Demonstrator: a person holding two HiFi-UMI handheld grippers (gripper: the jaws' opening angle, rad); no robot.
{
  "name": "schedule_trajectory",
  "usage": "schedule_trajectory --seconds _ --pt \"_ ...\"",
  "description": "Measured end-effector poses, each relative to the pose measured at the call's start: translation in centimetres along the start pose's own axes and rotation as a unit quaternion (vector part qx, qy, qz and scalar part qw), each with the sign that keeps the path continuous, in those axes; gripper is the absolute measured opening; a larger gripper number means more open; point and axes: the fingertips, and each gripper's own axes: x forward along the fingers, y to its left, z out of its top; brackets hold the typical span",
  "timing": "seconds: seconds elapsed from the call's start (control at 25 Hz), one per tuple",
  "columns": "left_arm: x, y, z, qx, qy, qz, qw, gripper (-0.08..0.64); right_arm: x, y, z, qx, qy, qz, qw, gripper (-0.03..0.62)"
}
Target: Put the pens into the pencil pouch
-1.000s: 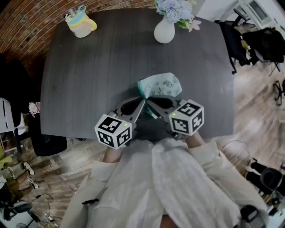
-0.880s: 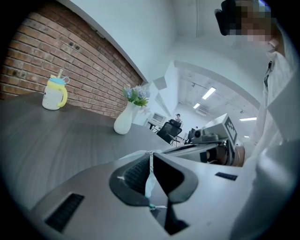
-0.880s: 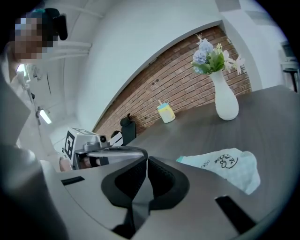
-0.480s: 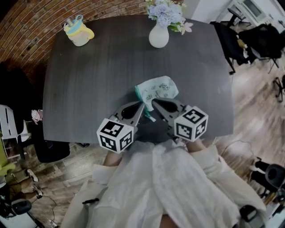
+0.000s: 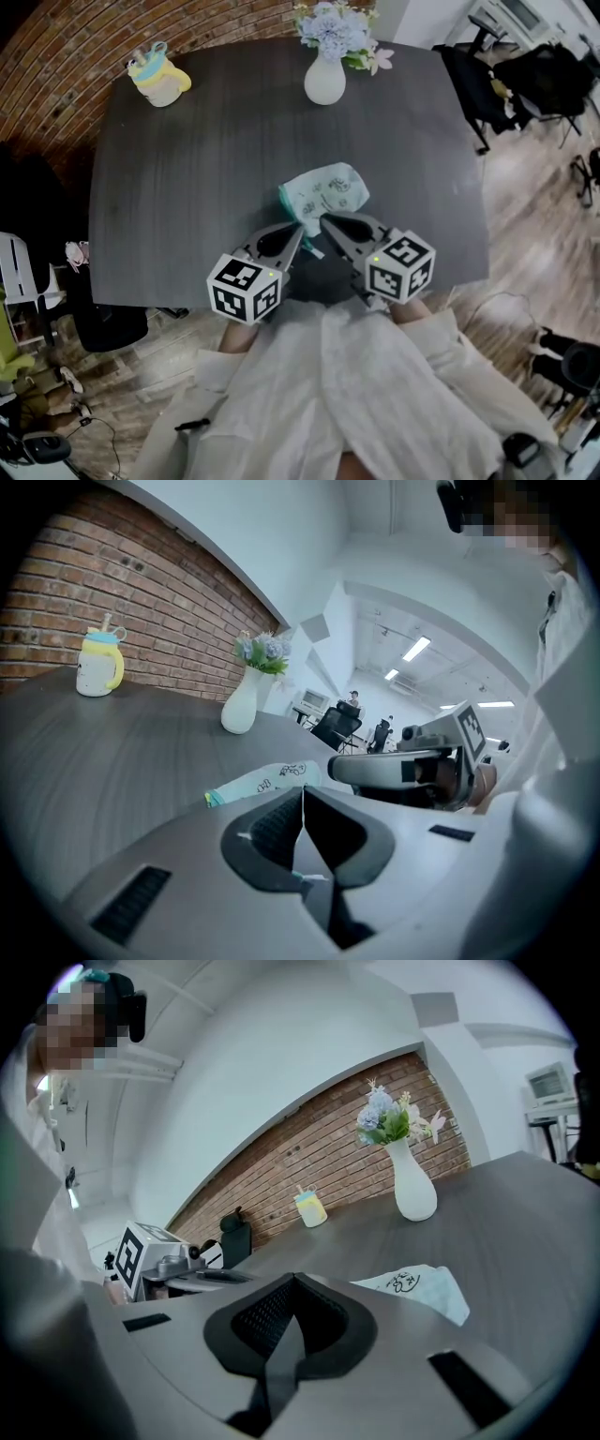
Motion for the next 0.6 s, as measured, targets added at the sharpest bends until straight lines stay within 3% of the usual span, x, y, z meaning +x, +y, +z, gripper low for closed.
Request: schedule_trajectory --seconds 0.6 --pt "0.14 -0.03 -0.48 -0.003 0.007 -0.006 1.0000 0.009 -0.24 0.04 -0.28 0.004 0.011 -0.005 1.000 0.005"
